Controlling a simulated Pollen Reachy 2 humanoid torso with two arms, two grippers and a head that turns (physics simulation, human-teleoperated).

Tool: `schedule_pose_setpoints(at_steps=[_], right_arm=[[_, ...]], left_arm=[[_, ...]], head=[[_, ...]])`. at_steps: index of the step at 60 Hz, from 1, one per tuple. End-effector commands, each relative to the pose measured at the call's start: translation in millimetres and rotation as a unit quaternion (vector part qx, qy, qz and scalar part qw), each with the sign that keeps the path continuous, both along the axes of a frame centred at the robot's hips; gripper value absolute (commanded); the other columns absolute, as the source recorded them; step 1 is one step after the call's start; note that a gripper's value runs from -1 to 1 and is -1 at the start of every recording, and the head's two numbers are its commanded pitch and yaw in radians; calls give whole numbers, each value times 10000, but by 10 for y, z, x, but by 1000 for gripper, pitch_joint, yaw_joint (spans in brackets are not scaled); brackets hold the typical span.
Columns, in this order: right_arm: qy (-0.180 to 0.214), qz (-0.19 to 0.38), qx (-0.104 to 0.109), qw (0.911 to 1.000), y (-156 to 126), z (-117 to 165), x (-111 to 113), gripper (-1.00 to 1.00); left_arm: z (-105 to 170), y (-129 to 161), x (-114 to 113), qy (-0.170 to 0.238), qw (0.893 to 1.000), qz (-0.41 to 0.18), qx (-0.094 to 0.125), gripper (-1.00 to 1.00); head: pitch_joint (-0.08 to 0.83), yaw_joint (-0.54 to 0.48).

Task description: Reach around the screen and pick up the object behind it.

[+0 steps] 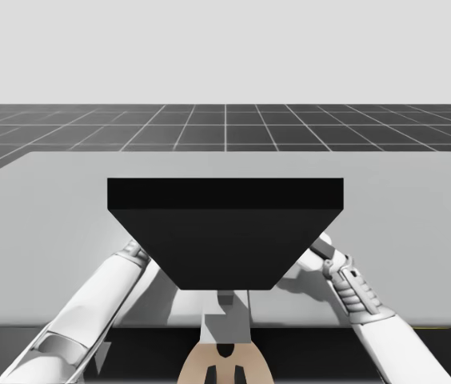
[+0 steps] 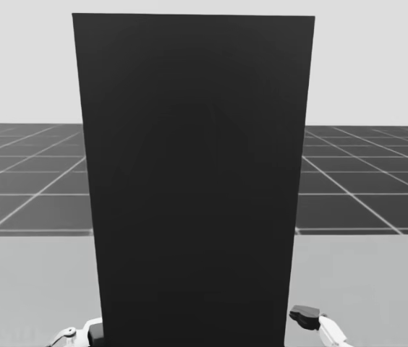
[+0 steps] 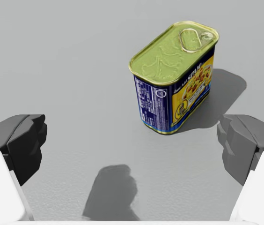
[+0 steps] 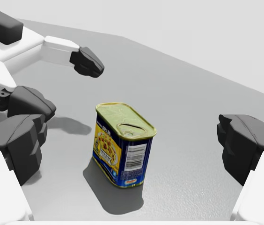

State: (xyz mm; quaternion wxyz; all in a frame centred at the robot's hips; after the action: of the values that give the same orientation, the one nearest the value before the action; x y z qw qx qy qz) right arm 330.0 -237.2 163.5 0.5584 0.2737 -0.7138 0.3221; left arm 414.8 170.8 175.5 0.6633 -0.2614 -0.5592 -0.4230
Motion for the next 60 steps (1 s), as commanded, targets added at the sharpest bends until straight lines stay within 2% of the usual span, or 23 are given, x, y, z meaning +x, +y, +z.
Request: schedule_pose_setpoints(at_steps=[1,10,16,23,36,41,47,48,49,50,51,52,60], right_arm=[[21,35,-30,10000,13,-23,-2,-1000],[21,37,-53,10000,14,-29,-7,-1000],[20,51,-63,10000,15,-31,-5,-1000],[24,60,-69,10000,14,-36,-1,-1000],[33,50,-100,9999,21,-58,10,-1000],[33,50,-119,9999,23,-68,14,-1000],[38,41,-139,9999,28,-79,18,-1000],[36,39,-143,9999,29,-82,20,-1000],[37,34,-147,9999,30,-83,20,-1000],[36,36,-148,9999,31,-84,20,-1000],[37,38,-149,9999,32,-84,20,-1000],[37,39,-151,9999,33,-87,22,-1000],[35,16,-187,9998,29,-96,29,-1000]], left_arm=[[-75,-253,128,106,9995,-298,88,-1000],[-76,-457,231,85,9982,-544,231,-1000],[-72,-520,294,83,9978,-622,236,-1000],[-98,-582,363,57,9965,-818,158,-1000],[-199,-674,455,232,9902,-1360,-223,-1000],[-240,-725,482,284,9879,-1499,-287,-1000],[-303,-797,488,237,9829,-1811,-237,-1000],[-308,-813,491,206,9826,-1832,-221,-799],[-314,-825,488,174,9817,-1880,-244,-442],[-319,-837,492,195,9803,-1948,-249,-442],[-322,-842,490,221,9794,-1994,-246,-102],[-324,-862,490,191,9787,-2032,-212,895],[-365,-972,499,291,9719,-2331,-127,979]], head=[[120,-29],[118,-38],[121,-45],[120,-51],[126,-51],[127,-52],[128,-52],[129,-53],[129,-54],[129,-54],[129,-54],[130,-54],[131,-59]])
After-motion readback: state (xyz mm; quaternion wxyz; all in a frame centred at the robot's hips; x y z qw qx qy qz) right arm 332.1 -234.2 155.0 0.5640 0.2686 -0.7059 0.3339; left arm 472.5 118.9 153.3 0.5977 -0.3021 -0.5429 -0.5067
